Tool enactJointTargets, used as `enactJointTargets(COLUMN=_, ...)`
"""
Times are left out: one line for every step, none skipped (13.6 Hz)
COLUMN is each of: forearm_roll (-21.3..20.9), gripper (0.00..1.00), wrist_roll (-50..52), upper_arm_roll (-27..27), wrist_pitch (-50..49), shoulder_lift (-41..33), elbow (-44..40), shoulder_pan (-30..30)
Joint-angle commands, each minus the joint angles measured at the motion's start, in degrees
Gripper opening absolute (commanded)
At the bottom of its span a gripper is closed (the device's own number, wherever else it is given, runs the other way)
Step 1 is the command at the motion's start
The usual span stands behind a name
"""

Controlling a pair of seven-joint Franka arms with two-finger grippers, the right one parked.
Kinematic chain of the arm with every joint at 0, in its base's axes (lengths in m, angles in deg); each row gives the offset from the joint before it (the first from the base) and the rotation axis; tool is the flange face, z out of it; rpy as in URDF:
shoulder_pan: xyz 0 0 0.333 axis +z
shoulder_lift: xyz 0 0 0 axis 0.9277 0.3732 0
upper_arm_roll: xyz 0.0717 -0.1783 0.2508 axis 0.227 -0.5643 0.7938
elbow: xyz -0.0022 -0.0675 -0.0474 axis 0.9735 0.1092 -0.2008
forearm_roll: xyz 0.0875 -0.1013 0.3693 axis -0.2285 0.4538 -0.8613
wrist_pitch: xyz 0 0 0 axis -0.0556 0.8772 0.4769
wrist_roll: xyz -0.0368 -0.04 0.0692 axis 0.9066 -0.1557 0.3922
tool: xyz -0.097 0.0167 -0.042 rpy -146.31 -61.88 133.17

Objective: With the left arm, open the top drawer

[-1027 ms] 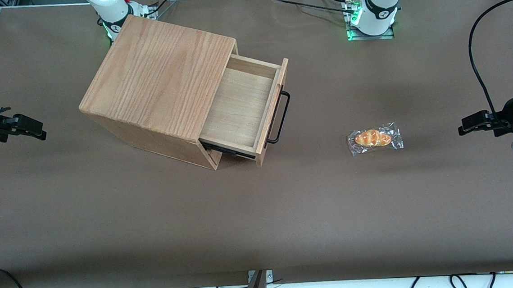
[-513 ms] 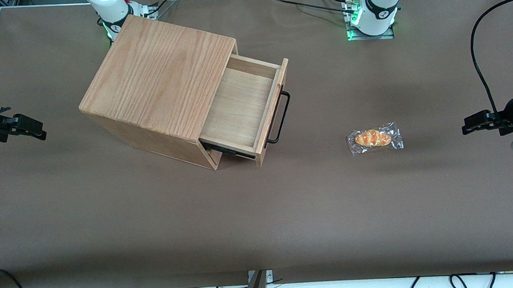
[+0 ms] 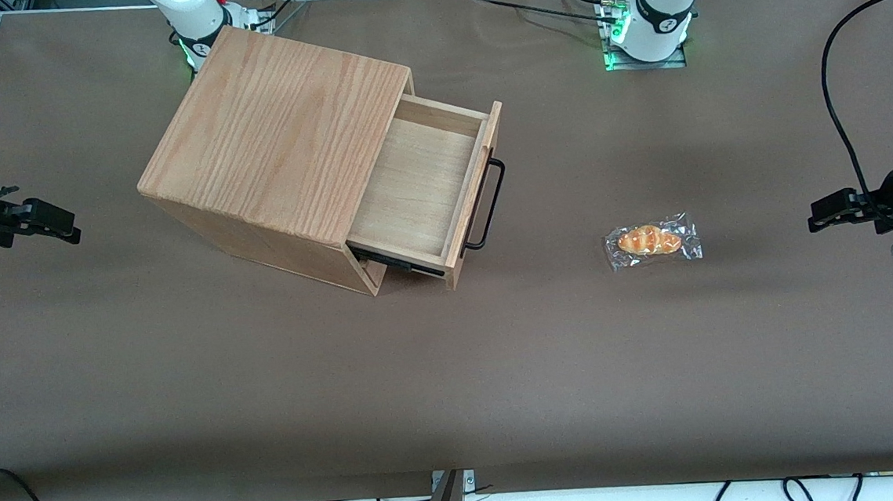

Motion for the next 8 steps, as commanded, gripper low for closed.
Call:
enactJointTargets(forearm_roll=-2.4, gripper=1.0, wrist_roll=0.3, upper_arm_roll=0.0, wrist_pitch=0.4, shoulder_lift=-1.3, elbow=1.2, shoulder_pan=-0.4)
enactJointTargets(forearm_roll=-2.4, gripper=1.0, wrist_roll=0.4, upper_arm_roll=0.0, wrist_pitch=0.4, shoulder_lift=-1.3, elbow=1.3, shoulder_pan=-0.4)
enactJointTargets(forearm_roll=-2.4, gripper=1.0, wrist_roll=0.7, upper_arm_roll=0.0, wrist_pitch=0.4, shoulder_lift=-1.3, elbow=1.3, shoulder_pan=-0.4)
enactJointTargets(forearm_roll=-2.3, gripper=1.0, wrist_roll=0.7, upper_arm_roll=0.0, wrist_pitch=0.4, shoulder_lift=-1.3, elbow=1.3, shoulder_pan=-0.5)
enactJointTargets(forearm_roll=-2.1, gripper=1.0, wrist_roll=0.7, upper_arm_roll=0.0, wrist_pitch=0.4, shoulder_lift=-1.3, elbow=1.4, shoulder_pan=-0.5)
enactJointTargets(forearm_roll=-1.7, gripper=1.0, wrist_roll=0.7, upper_arm_roll=0.0, wrist_pitch=0.4, shoulder_lift=-1.3, elbow=1.5, shoulder_pan=-0.5)
enactJointTargets(forearm_roll=-1.7, gripper=1.0, wrist_roll=0.7, upper_arm_roll=0.0, wrist_pitch=0.4, shoulder_lift=-1.3, elbow=1.5, shoulder_pan=-0.5)
enactJointTargets(forearm_roll=-1.7, gripper=1.0, wrist_roll=0.7, upper_arm_roll=-0.1, wrist_pitch=0.3, shoulder_lift=-1.3, elbow=1.5, shoulder_pan=-0.7)
